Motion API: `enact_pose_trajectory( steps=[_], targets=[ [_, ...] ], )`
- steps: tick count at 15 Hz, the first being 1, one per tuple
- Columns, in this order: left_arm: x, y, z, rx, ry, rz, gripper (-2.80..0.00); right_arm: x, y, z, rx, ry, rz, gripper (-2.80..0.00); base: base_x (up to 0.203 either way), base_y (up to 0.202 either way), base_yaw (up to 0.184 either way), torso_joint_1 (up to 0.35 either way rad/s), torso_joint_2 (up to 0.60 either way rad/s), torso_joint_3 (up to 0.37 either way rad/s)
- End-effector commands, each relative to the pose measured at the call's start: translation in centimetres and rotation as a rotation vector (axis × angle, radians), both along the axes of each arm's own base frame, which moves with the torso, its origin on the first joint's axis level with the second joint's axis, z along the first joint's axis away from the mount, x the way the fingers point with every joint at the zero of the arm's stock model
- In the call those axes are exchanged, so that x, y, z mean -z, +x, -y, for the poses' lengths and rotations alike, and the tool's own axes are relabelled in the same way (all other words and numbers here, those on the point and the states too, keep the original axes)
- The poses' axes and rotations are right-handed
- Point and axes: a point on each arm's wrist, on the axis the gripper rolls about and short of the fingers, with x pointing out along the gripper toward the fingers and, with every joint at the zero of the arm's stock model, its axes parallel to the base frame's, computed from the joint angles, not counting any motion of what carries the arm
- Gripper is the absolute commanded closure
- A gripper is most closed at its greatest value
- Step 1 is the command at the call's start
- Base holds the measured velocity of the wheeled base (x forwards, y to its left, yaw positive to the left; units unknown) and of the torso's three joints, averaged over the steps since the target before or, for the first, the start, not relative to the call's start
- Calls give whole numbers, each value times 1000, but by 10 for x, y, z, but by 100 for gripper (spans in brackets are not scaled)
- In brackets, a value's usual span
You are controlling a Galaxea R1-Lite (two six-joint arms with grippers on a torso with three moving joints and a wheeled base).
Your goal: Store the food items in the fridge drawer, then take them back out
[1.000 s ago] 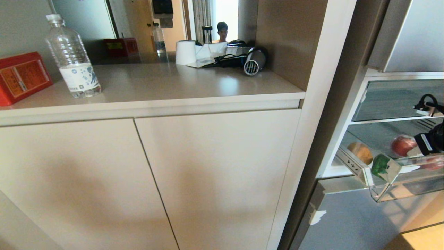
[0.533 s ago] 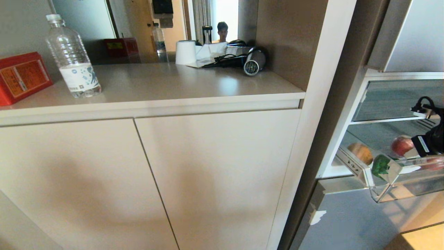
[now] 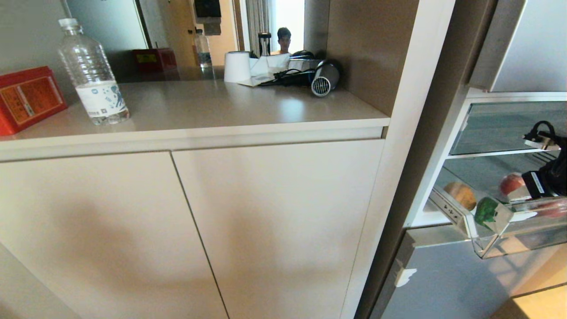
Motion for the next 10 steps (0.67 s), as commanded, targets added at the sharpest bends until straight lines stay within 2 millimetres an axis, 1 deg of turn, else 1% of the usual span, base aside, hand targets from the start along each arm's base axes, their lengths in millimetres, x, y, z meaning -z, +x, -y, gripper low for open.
enact_pose_trajectory(
  steps=[1, 3, 6, 8, 10],
  targets=[
    [0, 0, 0, 0, 0, -2, 0, 3, -1, -1, -4, -6, 13, 0, 0, 0, 0, 113, -289, -170],
    [0, 0, 0, 0, 0, -1, 0, 6, 0, 0, -3, -20, 41, 0, 0, 0, 0, 180, -462, -279],
    [0, 0, 0, 0, 0, -2, 0, 7, -1, 0, 0, -21, 38, 0, 0, 0, 0, 232, -585, -350],
    [0, 0, 0, 0, 0, -2, 0, 9, 0, 0, 2, -20, 30, 0, 0, 0, 0, 186, -442, -252],
    [0, 0, 0, 0, 0, -1, 0, 16, 2, 1, 2, -13, 11, 0, 0, 0, 0, 161, -363, -209]
  ],
)
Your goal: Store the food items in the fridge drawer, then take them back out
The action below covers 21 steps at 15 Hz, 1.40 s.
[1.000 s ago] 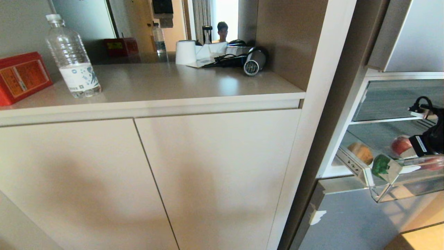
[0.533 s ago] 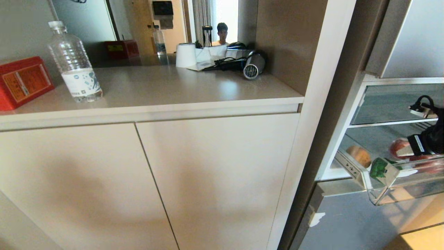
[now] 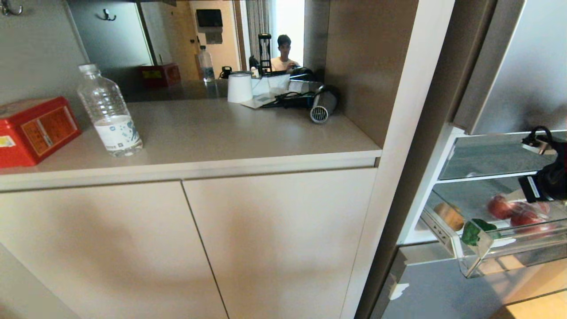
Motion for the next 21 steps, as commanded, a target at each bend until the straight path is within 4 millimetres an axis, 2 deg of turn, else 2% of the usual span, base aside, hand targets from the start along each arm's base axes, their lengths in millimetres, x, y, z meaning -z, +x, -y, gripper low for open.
enact_pose_trajectory(
  steps=[1, 5, 11, 14, 17, 18, 21],
  targets=[
    [0, 0, 0, 0, 0, 0, 0, 8, 2, 1, -2, 12, -26, 0, 0, 0, 0, 160, -365, -217],
    [0, 0, 0, 0, 0, 0, 0, 31, 6, 4, 16, 17, -94, 0, 0, 0, 0, 90, -212, -120],
    [0, 0, 0, 0, 0, -1, 0, 65, 28, 15, 27, 11, -111, 0, 0, 0, 0, 0, 0, 0],
    [0, 0, 0, 0, 0, -1, 0, 76, 40, 20, 52, -24, -137, 0, 0, 0, 0, 0, 0, 0],
    [0, 0, 0, 0, 0, -1, 0, 76, 40, 21, 51, -33, -140, -2, 0, 0, 0, 0, 0, 0],
    [0, 0, 0, 0, 0, 0, 0, 74, 41, 21, 52, -36, -136, -280, 0, 0, 0, 0, 0, 0],
    [0, 0, 0, 0, 0, -1, 0, 76, 45, 18, 43, -33, -138, -280, 0, 0, 0, 0, 0, 0]
  ],
)
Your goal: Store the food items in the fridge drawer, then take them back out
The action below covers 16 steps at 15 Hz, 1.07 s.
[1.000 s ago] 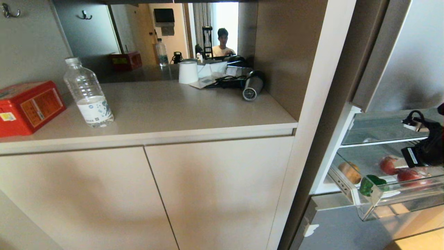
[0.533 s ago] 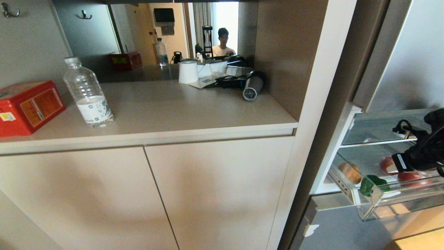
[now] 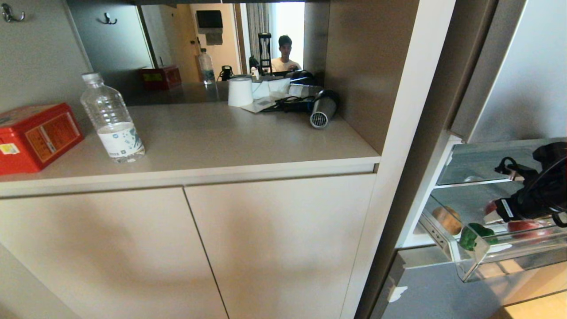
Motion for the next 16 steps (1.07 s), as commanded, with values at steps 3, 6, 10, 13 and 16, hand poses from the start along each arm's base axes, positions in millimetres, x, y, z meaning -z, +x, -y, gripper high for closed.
enact_pose_trajectory(
  steps=[3, 6, 10, 13, 16],
  targets=[
    [0, 0, 0, 0, 0, -1, 0, 5, 6, -3, -17, 21, -45, -280, 0, 0, 0, 0, 0, 0],
    [0, 0, 0, 0, 0, -2, 0, 5, 12, -3, -63, 19, -96, -280, 0, 0, 0, 0, 0, 0],
    [0, 0, 0, 0, 0, -2, 0, 14, 19, 1, -97, -23, -128, -280, 0, 0, 0, 0, 0, 0],
    [0, 0, 0, 0, 0, -2, 0, 24, 23, 3, -132, -33, -148, -280, 0, 0, 0, 0, 0, 0],
    [0, 0, 0, 0, 0, -1, 0, 30, 26, 4, -137, -32, -157, -280, 0, 0, 0, 0, 0, 0]
  ],
)
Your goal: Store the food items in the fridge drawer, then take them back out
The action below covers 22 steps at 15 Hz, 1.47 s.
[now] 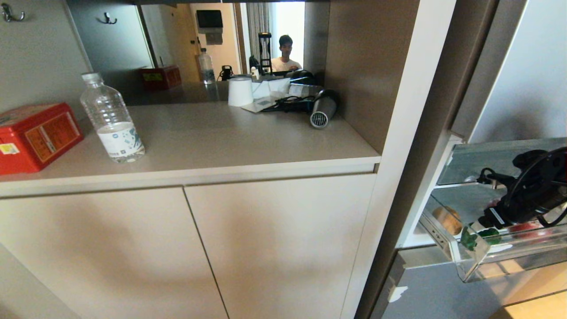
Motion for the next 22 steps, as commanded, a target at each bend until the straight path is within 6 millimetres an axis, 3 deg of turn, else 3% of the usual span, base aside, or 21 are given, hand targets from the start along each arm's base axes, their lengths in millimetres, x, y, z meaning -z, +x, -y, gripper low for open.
enact_pose_trajectory(
  steps=[1, 17, 18, 22],
  targets=[
    [0, 0, 0, -1, 0, 0, 0, 6, 1, 0, -14, 2, -15, -280, 0, 0, 0, 0, 0, 0],
    [0, 0, 0, -1, 0, -1, 0, 27, 4, 2, -29, -17, -79, -280, 0, 0, 0, 0, 0, 0],
    [0, 0, 0, -1, 0, 0, 0, 27, 4, 2, -29, -17, -79, 0, 0, 0, 0, 0, 0, 0],
    [0, 0, 0, -1, 0, 0, 0, 27, 4, 2, -29, -17, -79, 0, 0, 0, 0, 0, 0, 0]
  ],
)
